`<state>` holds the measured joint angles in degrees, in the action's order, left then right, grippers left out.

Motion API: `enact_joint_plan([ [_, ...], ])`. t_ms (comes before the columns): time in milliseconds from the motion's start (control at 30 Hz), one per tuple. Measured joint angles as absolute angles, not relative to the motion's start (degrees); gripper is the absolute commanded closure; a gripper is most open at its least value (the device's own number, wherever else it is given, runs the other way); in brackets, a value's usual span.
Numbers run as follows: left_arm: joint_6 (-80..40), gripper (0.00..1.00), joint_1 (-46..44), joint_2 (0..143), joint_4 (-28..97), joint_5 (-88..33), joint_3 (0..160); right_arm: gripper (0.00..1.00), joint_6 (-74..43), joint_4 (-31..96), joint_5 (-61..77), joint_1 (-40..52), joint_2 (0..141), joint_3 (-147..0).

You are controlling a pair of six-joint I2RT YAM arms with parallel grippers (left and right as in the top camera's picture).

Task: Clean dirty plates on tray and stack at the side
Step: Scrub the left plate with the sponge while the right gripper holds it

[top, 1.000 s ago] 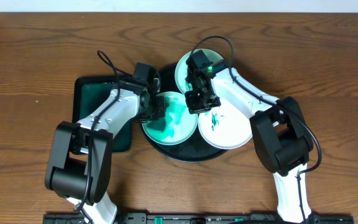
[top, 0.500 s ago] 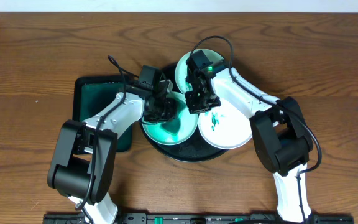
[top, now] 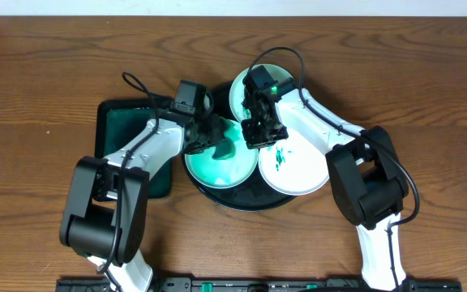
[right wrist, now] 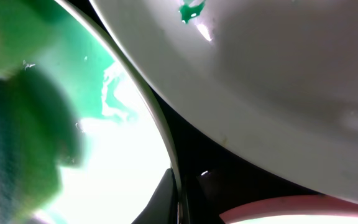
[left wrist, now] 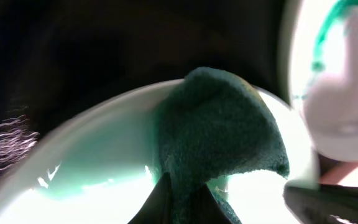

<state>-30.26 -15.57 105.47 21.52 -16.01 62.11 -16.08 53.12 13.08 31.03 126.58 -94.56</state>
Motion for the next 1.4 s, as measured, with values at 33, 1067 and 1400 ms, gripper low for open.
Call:
enact_joint_plan([
  [33, -30.3, 0.93, -15.3, 105.3, 23.4, -14.5, 62.3, 0.99, -16.1, 53.1, 13.1, 31.0, 126.6, -94.6],
  [1067, -24.7, 0.93, -18.3, 106.2, 17.9, -29.8, 61.2, 0.99, -16.1, 53.6, 13.2, 31.0, 126.6, -94.6],
  [1400, -31.6, 0.93, -17.5, 106.1, 18.6, -22.6, 61.6, 0.99, -16.0, 54.2, 13.3, 31.0, 126.6, -94.7],
])
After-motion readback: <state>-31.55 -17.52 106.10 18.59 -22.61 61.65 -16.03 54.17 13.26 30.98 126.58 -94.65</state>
